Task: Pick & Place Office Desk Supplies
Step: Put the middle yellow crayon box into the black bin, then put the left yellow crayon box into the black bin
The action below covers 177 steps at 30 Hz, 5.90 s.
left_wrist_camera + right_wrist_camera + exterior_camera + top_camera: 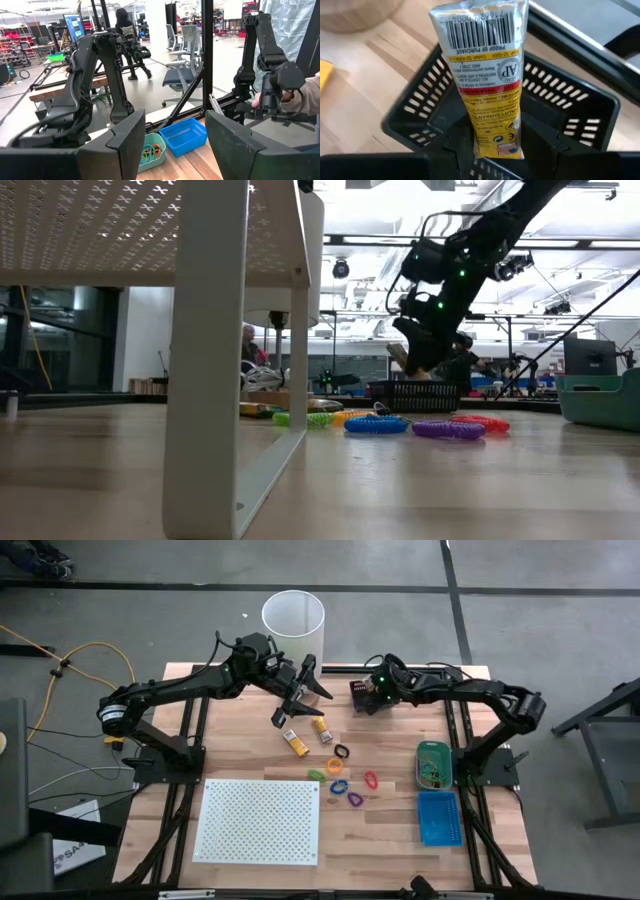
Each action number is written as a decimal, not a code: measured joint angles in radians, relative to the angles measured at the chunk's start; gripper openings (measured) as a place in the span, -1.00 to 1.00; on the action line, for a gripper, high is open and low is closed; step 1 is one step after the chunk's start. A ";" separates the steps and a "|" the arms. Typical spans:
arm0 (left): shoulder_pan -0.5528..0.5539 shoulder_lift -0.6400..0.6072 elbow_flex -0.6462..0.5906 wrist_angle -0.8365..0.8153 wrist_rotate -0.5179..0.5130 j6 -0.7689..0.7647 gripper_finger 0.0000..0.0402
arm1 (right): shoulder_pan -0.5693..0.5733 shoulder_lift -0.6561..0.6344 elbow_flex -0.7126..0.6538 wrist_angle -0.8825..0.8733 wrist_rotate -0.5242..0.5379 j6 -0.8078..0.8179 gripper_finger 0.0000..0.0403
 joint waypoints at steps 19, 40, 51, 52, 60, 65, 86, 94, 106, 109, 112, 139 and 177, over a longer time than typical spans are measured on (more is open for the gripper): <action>0.000 0.000 0.000 0.000 0.000 0.000 -0.01 | 0.002 0.004 0.000 -0.067 0.075 -0.063 -0.32; 0.000 0.000 0.000 0.000 0.000 0.000 -0.01 | 0.020 0.003 0.000 -0.070 0.067 -0.116 -0.32; 0.000 0.000 0.000 0.000 0.001 0.000 -0.01 | 0.022 0.002 0.000 -0.076 0.098 -0.168 -0.32; 0.000 0.000 0.000 0.000 0.001 0.000 -0.01 | 0.022 0.002 0.000 -0.076 0.098 -0.168 -0.32; 0.000 0.000 0.000 0.000 0.001 0.000 -0.01 | 0.022 0.002 0.000 -0.076 0.098 -0.168 -0.32; 0.000 0.000 0.000 0.000 0.001 0.000 -0.01 | 0.022 0.002 0.000 -0.076 0.098 -0.169 -0.32; 0.000 0.000 0.000 0.000 0.001 -0.012 -0.01 | 0.022 0.002 0.000 -0.072 0.101 -0.158 0.06; 0.000 0.000 0.000 0.000 0.001 -0.012 -0.01 | 0.022 0.002 0.000 -0.072 0.099 -0.160 0.11; 0.000 0.000 0.000 0.000 0.001 -0.017 -0.01 | 0.022 0.002 0.000 -0.052 0.099 -0.167 0.09; 0.000 0.000 0.000 -0.001 0.001 -0.031 -0.01 | 0.026 0.002 0.000 -0.052 0.098 -0.168 0.09; 0.000 0.000 0.000 -0.005 0.001 -0.037 -0.01 | 0.044 0.000 0.000 -0.053 0.099 -0.188 0.09; 0.000 0.000 0.000 -0.235 -0.002 0.023 -0.01 | 0.364 -0.164 0.000 -0.263 -0.217 -0.113 0.09; -0.054 0.000 0.000 -0.747 -0.403 0.299 -0.01 | 0.463 -0.164 0.000 -0.112 -0.216 -0.106 0.09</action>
